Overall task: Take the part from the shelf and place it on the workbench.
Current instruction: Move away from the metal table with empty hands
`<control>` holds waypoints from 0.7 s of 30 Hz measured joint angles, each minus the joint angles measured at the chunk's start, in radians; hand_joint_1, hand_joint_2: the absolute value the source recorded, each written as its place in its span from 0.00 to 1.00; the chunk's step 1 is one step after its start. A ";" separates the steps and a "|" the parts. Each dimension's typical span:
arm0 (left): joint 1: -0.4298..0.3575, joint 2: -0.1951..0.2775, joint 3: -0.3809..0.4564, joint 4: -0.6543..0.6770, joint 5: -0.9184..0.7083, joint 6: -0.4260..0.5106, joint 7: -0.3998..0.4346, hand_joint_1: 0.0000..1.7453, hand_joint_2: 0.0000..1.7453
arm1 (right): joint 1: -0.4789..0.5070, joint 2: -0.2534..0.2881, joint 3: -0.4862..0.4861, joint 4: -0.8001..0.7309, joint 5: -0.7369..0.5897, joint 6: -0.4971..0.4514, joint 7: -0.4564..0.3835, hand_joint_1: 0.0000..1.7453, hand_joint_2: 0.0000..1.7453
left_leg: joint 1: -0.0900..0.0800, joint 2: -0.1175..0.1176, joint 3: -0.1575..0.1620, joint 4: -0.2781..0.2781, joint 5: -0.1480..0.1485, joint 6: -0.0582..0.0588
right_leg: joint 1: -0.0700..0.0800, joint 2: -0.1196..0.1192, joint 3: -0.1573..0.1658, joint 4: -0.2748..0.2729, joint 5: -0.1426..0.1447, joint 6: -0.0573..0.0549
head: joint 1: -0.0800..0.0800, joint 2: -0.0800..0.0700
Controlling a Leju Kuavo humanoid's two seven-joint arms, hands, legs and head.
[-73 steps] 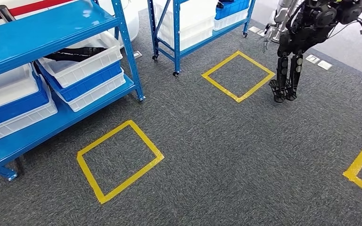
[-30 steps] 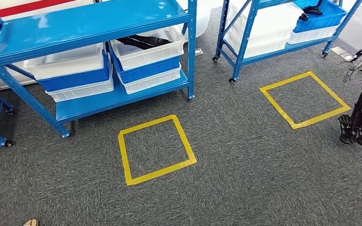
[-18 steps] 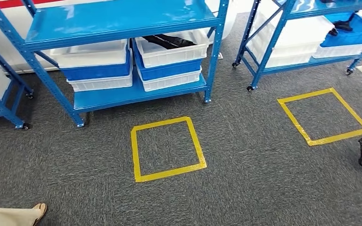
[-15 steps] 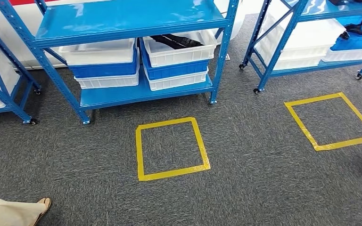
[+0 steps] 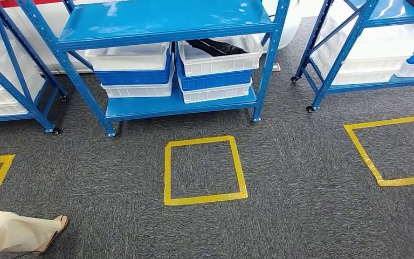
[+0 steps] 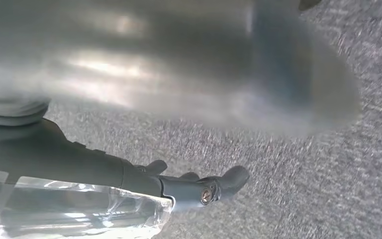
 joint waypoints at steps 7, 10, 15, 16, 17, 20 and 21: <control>-0.005 0.000 0.019 0.000 0.031 0.022 -0.049 0.00 0.00 | -0.025 0.006 -0.042 -0.005 -0.044 0.054 -0.119 0.00 1.00 | -0.016 0.011 0.129 -0.269 0.117 0.012 | 0.020 -0.005 0.001 0.004 -0.018 0.004 | 0.003 0.000; -0.005 -0.001 0.027 0.000 0.039 0.030 -0.063 0.00 0.00 | -0.037 0.008 -0.050 -0.006 -0.046 0.061 -0.134 0.00 1.00 | -0.022 0.007 0.130 -0.268 0.115 0.013 | 0.017 -0.009 0.001 0.000 -0.019 0.006 | 0.004 0.000; -0.004 -0.001 0.041 0.000 0.040 0.060 -0.094 0.00 0.00 | -0.047 0.009 -0.064 -0.009 -0.053 0.062 -0.168 0.00 1.00 | -0.024 0.005 0.129 -0.268 0.114 0.018 | 0.014 -0.010 0.009 -0.005 -0.017 0.009 | 0.004 0.000; -0.005 -0.001 0.042 0.000 0.039 0.064 -0.099 0.00 0.00 | -0.049 0.010 -0.065 -0.010 -0.055 0.063 -0.175 0.00 1.00 | -0.024 0.004 0.128 -0.268 0.115 0.019 | 0.014 -0.010 0.011 -0.006 -0.016 0.010 | 0.004 0.000; -0.005 -0.001 0.042 0.000 0.037 0.066 -0.105 0.00 0.00 | -0.052 0.010 -0.067 -0.011 -0.057 0.064 -0.181 0.00 1.00 | -0.024 0.004 0.128 -0.268 0.115 0.019 | 0.013 -0.010 0.013 -0.006 -0.016 0.011 | 0.004 0.000; -0.005 -0.001 0.042 0.000 0.031 0.067 -0.115 0.00 0.00 | -0.058 0.011 -0.072 -0.013 -0.063 0.068 -0.193 0.00 1.00 | -0.024 0.003 0.129 -0.267 0.115 0.019 | 0.011 -0.010 0.013 -0.006 -0.016 0.011 | 0.004 0.000; -0.005 -0.001 0.042 0.000 0.029 0.066 -0.116 0.00 0.00 | -0.060 0.011 -0.073 -0.014 -0.065 0.070 -0.198 0.00 1.00 | -0.024 0.003 0.129 -0.267 0.115 0.019 | 0.011 -0.010 0.013 -0.006 -0.016 0.011 | 0.004 0.000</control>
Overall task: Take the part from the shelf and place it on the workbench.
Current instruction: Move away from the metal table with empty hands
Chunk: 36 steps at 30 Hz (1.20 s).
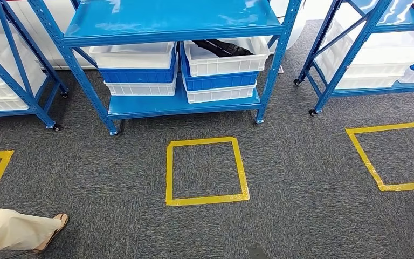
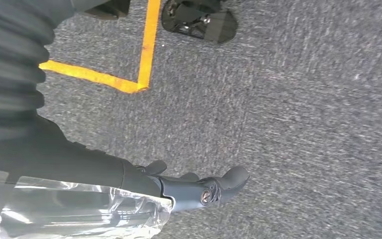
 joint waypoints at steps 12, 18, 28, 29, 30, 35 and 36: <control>-0.014 0.001 0.000 0.001 -0.012 -0.018 0.005 0.00 0.00 | -0.001 0.002 -0.022 -0.004 -0.014 0.002 -0.021 0.00 1.00 | 0.021 -0.006 0.049 -0.087 0.034 0.043 | -0.017 0.012 -0.128 0.247 -0.098 0.023 | 0.007 0.000; -0.015 0.008 0.000 0.000 -0.011 -0.031 0.005 0.00 0.00 | 0.001 0.001 -0.023 -0.005 -0.015 0.004 -0.021 0.00 1.00 | 0.038 -0.018 0.031 -0.016 -0.018 -0.024 | -0.042 0.016 -0.023 0.021 0.001 0.060 | 0.014 0.000; -0.012 0.009 0.000 0.001 -0.007 -0.044 0.003 0.00 0.00 | 0.008 0.002 -0.024 -0.005 -0.013 0.010 0.010 0.00 1.00 | 0.036 0.000 -0.171 0.304 -0.107 -0.012 | -0.009 0.015 0.008 0.034 -0.034 -0.003 | -0.003 0.000; -0.012 0.009 0.000 0.001 -0.007 -0.044 0.003 0.00 0.00 | 0.010 0.002 -0.024 -0.005 -0.013 0.010 0.015 0.00 1.00 | 0.027 0.000 -0.168 0.268 -0.068 0.006 | -0.001 0.016 0.019 0.033 -0.043 -0.005 | -0.004 0.000; -0.012 0.010 0.000 0.001 -0.007 -0.044 0.002 0.00 0.00 | 0.012 0.002 -0.024 -0.005 -0.013 0.010 0.019 0.00 1.00 | 0.014 -0.001 -0.148 0.202 -0.019 0.030 | 0.005 0.016 0.028 0.029 -0.051 -0.009 | -0.004 0.000; -0.012 0.017 0.000 0.000 -0.001 -0.044 -0.008 0.00 0.00 | 0.018 0.006 -0.026 -0.004 -0.010 0.010 0.034 0.00 1.00 | -0.034 0.004 -0.056 0.012 0.032 0.118 | 0.008 0.010 0.080 -0.004 -0.062 0.007 | 0.011 0.000; -0.011 0.017 0.000 0.000 0.001 -0.044 -0.010 0.00 0.00 | 0.019 0.006 -0.028 -0.004 -0.010 0.010 0.037 0.00 1.00 | -0.033 0.001 -0.035 -0.010 0.031 0.120 | 0.007 0.008 0.087 0.001 -0.057 0.015 | 0.007 0.000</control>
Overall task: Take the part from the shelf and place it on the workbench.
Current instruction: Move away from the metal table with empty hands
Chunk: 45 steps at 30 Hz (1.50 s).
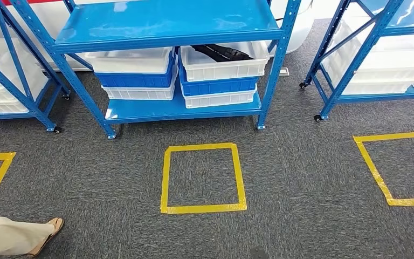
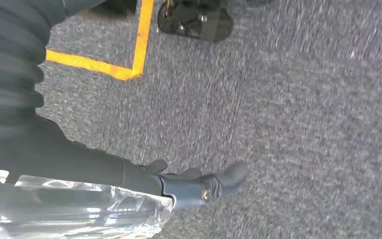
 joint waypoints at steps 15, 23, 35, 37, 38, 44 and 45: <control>-0.004 -0.007 0.000 0.002 0.000 -0.009 -0.005 0.00 0.00 | 0.015 -0.021 -0.019 0.005 -0.006 -0.002 0.012 0.00 1.00 | 0.041 -0.012 0.164 -0.008 -0.140 -0.097 | -0.030 0.002 -0.155 0.027 0.097 0.012 | -0.001 0.000; -0.004 -0.008 0.000 0.002 -0.001 -0.010 -0.006 0.00 0.00 | 0.022 -0.019 -0.021 0.005 -0.009 -0.008 0.012 0.00 1.00 | 0.052 -0.002 -0.084 0.281 -0.212 -0.119 | -0.023 0.009 -0.082 0.024 0.033 -0.019 | -0.003 0.000; -0.010 -0.007 0.000 0.002 -0.008 -0.009 -0.005 0.00 0.00 | 0.014 -0.012 -0.030 0.005 -0.014 -0.012 0.014 0.00 1.00 | 0.020 -0.014 0.087 -0.035 -0.037 -0.037 | -0.012 0.009 -0.100 0.213 -0.060 0.012 | -0.003 0.000; -0.008 -0.008 0.000 0.002 -0.008 -0.009 -0.004 0.00 0.00 | 0.019 -0.015 -0.034 0.005 -0.014 -0.012 0.014 0.00 1.00 | 0.019 -0.017 0.105 -0.035 -0.054 -0.043 | -0.012 0.009 -0.170 0.276 -0.099 0.014 | -0.001 0.000; -0.007 -0.009 0.000 0.002 -0.008 -0.009 -0.004 0.00 0.00 | 0.022 -0.015 -0.035 0.005 -0.013 -0.012 0.015 0.00 1.00 | 0.019 -0.019 0.117 -0.035 -0.064 -0.047 | -0.012 0.009 -0.185 0.262 -0.095 0.021 | -0.001 0.000; -0.007 -0.012 0.000 0.002 0.002 -0.008 -0.006 0.00 0.00 | 0.020 -0.016 -0.036 0.007 -0.002 -0.011 0.020 0.00 1.00 | 0.015 -0.020 0.179 -0.022 -0.132 -0.077 | -0.015 0.003 -0.137 0.017 0.079 0.020 | -0.004 0.000; -0.009 -0.012 0.000 0.002 0.002 -0.008 -0.006 0.00 0.00 | 0.017 -0.016 -0.036 0.007 0.000 -0.011 0.020 0.00 1.00 | 0.016 -0.019 0.181 -0.016 -0.137 -0.081 | -0.017 0.005 -0.127 0.015 0.072 0.006 | -0.005 0.000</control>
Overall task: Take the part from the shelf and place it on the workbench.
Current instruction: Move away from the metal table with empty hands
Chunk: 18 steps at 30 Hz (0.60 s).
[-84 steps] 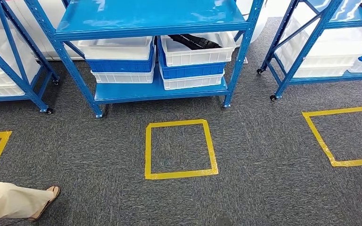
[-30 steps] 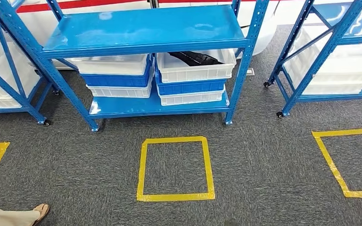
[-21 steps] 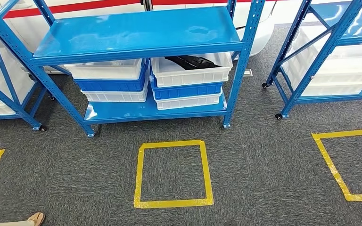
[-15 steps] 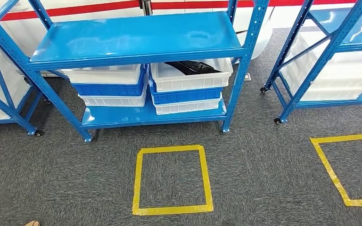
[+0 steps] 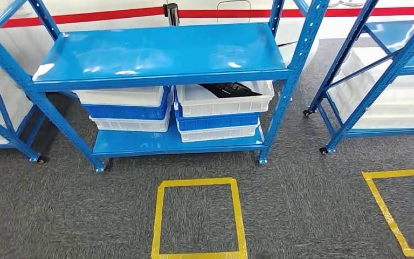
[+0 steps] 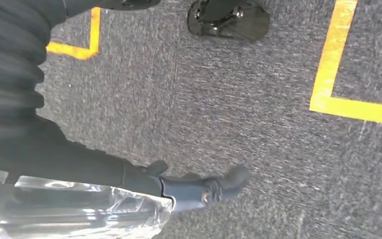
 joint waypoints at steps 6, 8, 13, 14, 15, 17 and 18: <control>-0.006 0.001 0.000 -0.001 0.001 -0.001 -0.004 0.00 0.00 | -0.006 0.002 -0.001 0.000 0.003 0.000 0.000 0.00 1.00 | 0.027 0.009 -0.171 0.265 -0.057 -0.042 | -0.013 0.002 0.055 -0.010 -0.034 -0.029 | -0.010 0.000; -0.003 0.001 0.000 -0.001 0.002 0.000 -0.004 0.00 0.00 | -0.003 0.002 -0.001 0.000 0.003 0.000 0.000 0.00 1.00 | 0.041 0.013 -0.237 0.298 -0.076 -0.056 | -0.017 0.004 0.076 -0.010 -0.055 -0.024 | -0.010 0.000; 0.002 0.001 0.000 -0.001 0.004 -0.001 -0.004 0.00 0.00 | -0.003 0.002 -0.001 0.000 0.005 0.002 0.001 0.00 1.00 | 0.044 0.030 -0.219 0.073 0.131 -0.058 | -0.024 0.006 0.136 -0.016 -0.111 0.005 | -0.012 0.000; 0.001 0.002 0.000 -0.001 0.004 -0.001 -0.004 0.00 0.00 | -0.006 0.003 -0.001 0.000 0.005 0.003 0.001 0.00 1.00 | 0.037 0.032 -0.216 0.068 0.141 -0.054 | -0.023 0.006 0.143 -0.020 -0.118 0.014 | -0.012 0.000; -0.001 0.002 0.000 -0.002 0.004 -0.001 -0.005 0.00 0.00 | -0.010 0.003 -0.001 0.000 0.005 0.003 0.001 0.00 1.00 | 0.030 0.033 -0.213 0.069 0.131 -0.047 | -0.022 0.005 0.149 -0.029 -0.122 0.021 | -0.012 0.000; -0.003 0.001 0.000 -0.002 0.004 0.000 -0.008 0.00 0.00 | -0.016 0.004 -0.001 -0.001 0.006 0.004 0.001 0.00 1.00 | 0.030 0.031 -0.195 0.052 0.125 -0.032 | -0.017 0.000 0.163 -0.035 -0.133 0.031 | -0.011 0.000; -0.003 0.001 0.000 -0.002 0.004 0.000 -0.009 0.00 0.00 | -0.018 0.004 -0.001 -0.002 0.006 0.004 0.001 0.00 1.00 | 0.030 0.030 -0.184 0.041 0.123 -0.023 | -0.015 -0.001 0.157 -0.014 -0.145 0.030 | -0.011 0.000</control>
